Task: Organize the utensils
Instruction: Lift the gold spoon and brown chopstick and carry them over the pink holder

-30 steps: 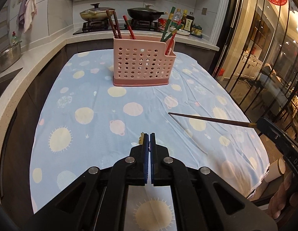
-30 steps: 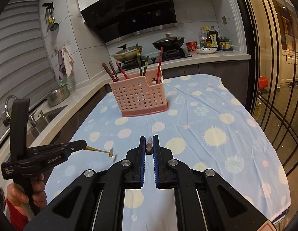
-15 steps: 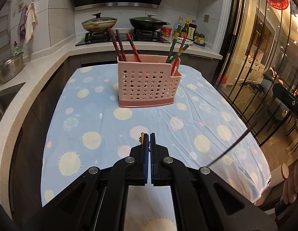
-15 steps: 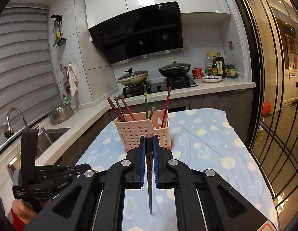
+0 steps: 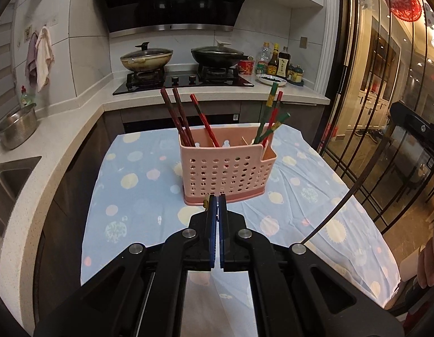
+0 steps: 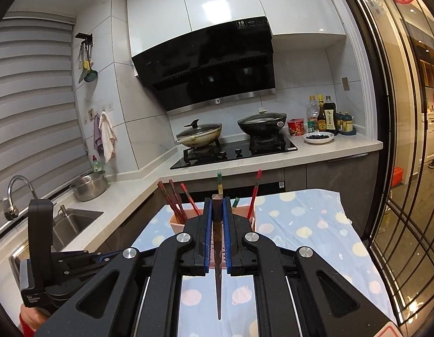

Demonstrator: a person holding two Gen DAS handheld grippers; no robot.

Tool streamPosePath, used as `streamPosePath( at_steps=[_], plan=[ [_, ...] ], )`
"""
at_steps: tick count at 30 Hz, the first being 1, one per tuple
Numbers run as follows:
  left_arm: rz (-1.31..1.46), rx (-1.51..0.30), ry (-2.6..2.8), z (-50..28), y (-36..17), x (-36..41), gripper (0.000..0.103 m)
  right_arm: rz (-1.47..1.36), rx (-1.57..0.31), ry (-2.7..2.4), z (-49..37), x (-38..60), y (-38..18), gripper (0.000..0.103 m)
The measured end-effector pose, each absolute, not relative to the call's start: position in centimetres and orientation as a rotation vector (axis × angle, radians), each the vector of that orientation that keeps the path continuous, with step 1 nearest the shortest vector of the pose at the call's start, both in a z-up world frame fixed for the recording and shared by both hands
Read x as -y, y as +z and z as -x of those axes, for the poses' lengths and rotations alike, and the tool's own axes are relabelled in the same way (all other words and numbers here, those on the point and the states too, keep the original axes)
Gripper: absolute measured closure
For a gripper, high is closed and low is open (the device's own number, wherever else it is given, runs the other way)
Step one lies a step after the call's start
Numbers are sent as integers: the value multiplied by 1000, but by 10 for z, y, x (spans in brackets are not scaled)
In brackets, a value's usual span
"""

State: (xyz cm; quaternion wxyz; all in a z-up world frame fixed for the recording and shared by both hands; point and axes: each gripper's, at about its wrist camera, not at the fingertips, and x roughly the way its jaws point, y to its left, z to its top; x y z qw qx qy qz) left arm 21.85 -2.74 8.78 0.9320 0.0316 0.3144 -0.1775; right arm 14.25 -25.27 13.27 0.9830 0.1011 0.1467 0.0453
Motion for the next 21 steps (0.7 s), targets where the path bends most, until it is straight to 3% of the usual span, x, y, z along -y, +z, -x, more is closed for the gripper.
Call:
streamPosePath(
  at_steps=[13,21],
  plan=[
    [-18,-596,-374,-280,132,20,102,-163,-192,30,-219,257,196,96],
    [-2,-594,-395,-318,147,28,102,-152,-198,-30,-269,264,206,96]
  ],
)
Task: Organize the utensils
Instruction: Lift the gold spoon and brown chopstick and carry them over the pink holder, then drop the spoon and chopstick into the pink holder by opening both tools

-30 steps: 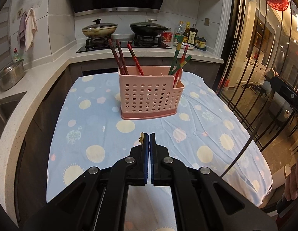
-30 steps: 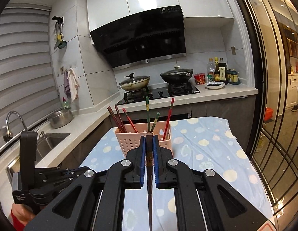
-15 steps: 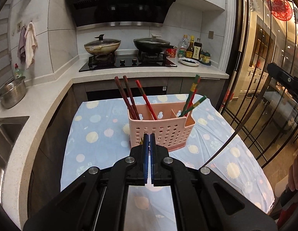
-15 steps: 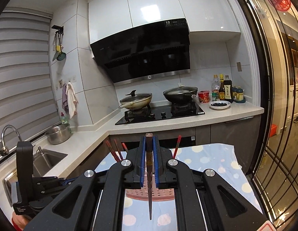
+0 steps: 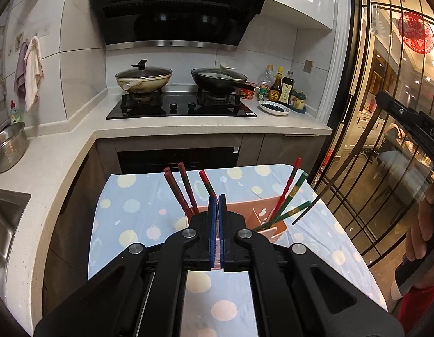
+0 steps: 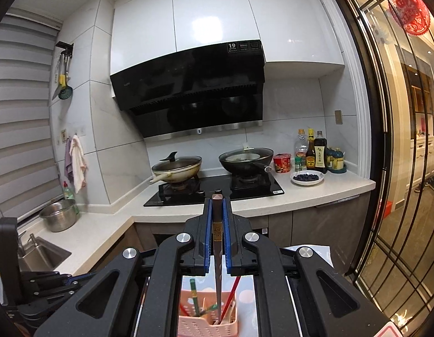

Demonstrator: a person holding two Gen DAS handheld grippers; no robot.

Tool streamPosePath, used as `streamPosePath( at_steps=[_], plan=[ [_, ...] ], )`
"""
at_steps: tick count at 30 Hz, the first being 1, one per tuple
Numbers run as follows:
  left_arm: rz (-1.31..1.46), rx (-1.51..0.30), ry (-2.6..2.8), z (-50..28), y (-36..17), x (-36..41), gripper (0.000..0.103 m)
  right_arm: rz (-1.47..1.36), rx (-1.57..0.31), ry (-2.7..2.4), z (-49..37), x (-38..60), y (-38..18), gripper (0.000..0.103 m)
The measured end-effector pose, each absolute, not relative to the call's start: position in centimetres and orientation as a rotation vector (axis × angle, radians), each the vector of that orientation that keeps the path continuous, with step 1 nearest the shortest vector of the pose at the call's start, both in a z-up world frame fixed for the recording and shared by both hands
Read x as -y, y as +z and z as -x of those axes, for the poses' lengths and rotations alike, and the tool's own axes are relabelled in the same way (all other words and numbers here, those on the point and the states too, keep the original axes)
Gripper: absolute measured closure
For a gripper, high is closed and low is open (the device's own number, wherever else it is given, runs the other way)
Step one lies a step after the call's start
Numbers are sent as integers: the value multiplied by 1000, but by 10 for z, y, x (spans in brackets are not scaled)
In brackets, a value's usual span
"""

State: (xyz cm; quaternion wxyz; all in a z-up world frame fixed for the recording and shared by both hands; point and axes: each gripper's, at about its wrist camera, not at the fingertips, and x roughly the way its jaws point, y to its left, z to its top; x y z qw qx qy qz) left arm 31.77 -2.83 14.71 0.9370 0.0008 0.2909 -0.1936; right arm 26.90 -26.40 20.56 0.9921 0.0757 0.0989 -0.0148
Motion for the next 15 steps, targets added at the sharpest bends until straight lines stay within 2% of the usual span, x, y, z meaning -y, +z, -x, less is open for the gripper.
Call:
streamPosePath(
  at_steps=[15],
  plan=[
    [28,-658,-395,-372,126,39,101,-121,-312,-14,-322,248,160,96]
  ],
)
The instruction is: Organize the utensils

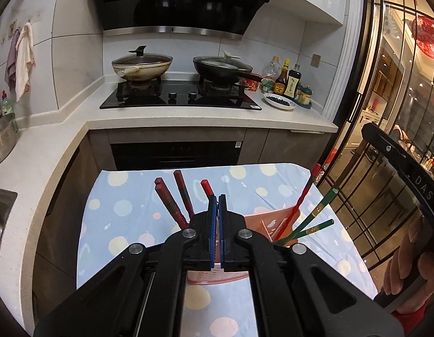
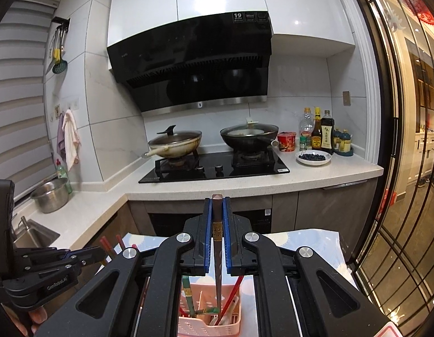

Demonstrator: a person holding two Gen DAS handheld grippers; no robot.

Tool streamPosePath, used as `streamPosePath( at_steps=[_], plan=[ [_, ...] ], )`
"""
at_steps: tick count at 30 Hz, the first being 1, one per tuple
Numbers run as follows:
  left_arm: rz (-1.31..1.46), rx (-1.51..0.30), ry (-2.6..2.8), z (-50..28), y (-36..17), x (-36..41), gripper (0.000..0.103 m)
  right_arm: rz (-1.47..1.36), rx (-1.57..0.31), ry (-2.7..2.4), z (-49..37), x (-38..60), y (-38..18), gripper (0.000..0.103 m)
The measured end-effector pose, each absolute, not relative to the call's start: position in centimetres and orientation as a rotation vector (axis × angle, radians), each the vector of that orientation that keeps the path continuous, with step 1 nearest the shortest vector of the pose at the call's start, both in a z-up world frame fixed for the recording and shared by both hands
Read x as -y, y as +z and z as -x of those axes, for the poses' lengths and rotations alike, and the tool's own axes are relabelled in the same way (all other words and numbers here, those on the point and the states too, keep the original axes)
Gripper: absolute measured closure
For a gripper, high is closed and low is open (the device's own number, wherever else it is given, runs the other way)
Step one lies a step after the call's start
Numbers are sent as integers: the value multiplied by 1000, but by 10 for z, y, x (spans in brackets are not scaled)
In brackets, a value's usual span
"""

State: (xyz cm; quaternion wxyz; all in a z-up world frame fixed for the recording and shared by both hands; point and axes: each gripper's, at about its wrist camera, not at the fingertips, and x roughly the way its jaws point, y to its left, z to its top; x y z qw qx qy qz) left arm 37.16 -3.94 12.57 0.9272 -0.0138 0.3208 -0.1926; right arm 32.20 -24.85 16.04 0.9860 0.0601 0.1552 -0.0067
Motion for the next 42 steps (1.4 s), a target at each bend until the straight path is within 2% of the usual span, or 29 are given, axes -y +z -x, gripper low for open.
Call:
streamPosePath(
  at_steps=[2,4,5,6,9,13,20,27,34,40,42],
  plan=[
    [30,-653,-373,-373,123,39,99,-118,-314,-15,-323,247,157,94],
    [37,-656,-361,-374,121,38,83,-108,-312,-20,-322,245,156,87],
    [42,-653,-352,-374,121,36,69,-105,-310,-21,-322,244,156,81],
    [41,-647,-340,-372,121,35,61,-103,-307,-21,-321,243,156,76],
    [28,-637,-315,-369,121,34,53,-102,-303,-23,-317,243,156,73],
    [16,-630,-296,-364,122,32,48,-106,-309,-21,-314,243,155,71],
    [-17,-593,-225,-341,124,24,25,-116,-326,-15,-288,242,147,60],
    [-41,-575,-184,-308,122,18,16,-131,-381,-11,-254,239,126,52],
    [-60,-572,-163,-270,114,17,10,-74,-448,-35,-214,224,100,49],
    [-81,-570,-139,-241,103,15,7,-84,-497,-38,-185,220,82,41],
    [-87,-578,-135,-233,97,15,7,-88,-509,-39,-176,219,77,35]
  ],
)
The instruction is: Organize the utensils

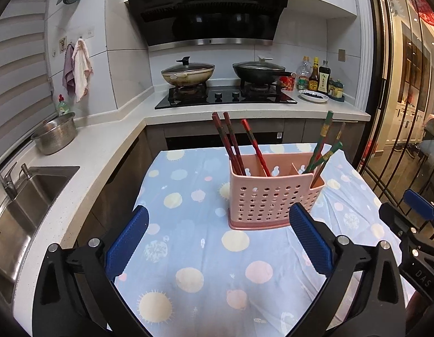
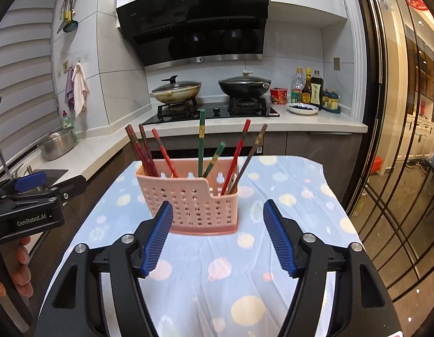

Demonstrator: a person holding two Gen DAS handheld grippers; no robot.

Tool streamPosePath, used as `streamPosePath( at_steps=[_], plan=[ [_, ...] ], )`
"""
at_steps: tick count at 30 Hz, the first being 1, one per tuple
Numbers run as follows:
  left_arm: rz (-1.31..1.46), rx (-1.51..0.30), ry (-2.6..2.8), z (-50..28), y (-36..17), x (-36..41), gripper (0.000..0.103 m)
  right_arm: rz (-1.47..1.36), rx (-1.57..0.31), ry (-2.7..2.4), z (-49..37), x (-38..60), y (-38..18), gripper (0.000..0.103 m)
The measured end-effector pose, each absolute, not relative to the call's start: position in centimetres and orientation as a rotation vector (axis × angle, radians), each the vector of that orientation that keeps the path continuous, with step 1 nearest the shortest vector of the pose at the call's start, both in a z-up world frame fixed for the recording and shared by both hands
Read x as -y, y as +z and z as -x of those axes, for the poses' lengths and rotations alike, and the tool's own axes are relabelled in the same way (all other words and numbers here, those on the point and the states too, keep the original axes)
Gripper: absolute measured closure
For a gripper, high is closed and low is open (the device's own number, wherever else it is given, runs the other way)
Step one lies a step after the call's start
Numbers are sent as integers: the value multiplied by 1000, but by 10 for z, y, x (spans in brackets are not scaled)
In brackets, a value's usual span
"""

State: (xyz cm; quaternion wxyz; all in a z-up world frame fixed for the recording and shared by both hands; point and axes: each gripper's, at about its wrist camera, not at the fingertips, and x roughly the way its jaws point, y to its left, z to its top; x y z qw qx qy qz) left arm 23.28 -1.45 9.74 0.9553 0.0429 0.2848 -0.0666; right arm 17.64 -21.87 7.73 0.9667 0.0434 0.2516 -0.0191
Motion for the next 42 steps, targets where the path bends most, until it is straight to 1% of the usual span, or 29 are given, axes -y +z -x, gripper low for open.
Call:
streamPosePath(
  at_steps=[4,8,16,20,32,42],
  plan=[
    [-82,-606,-135,-221,86,12,7,-72,-530,-50,-160,216,69,30],
    [-79,-630,-132,-210,75,12,7,-59,-527,-62,-145,213,61,19],
    [-92,-662,-138,-189,56,16,7,-18,-554,-94,-128,209,45,17],
    [-103,-669,-135,-181,51,19,7,-36,-574,-92,-123,214,39,13],
    [-125,-673,-136,-169,45,26,7,-77,-609,-95,-113,222,33,13],
    [-147,-670,-130,-163,41,32,7,-71,-603,-101,-110,223,32,13]
  ],
)
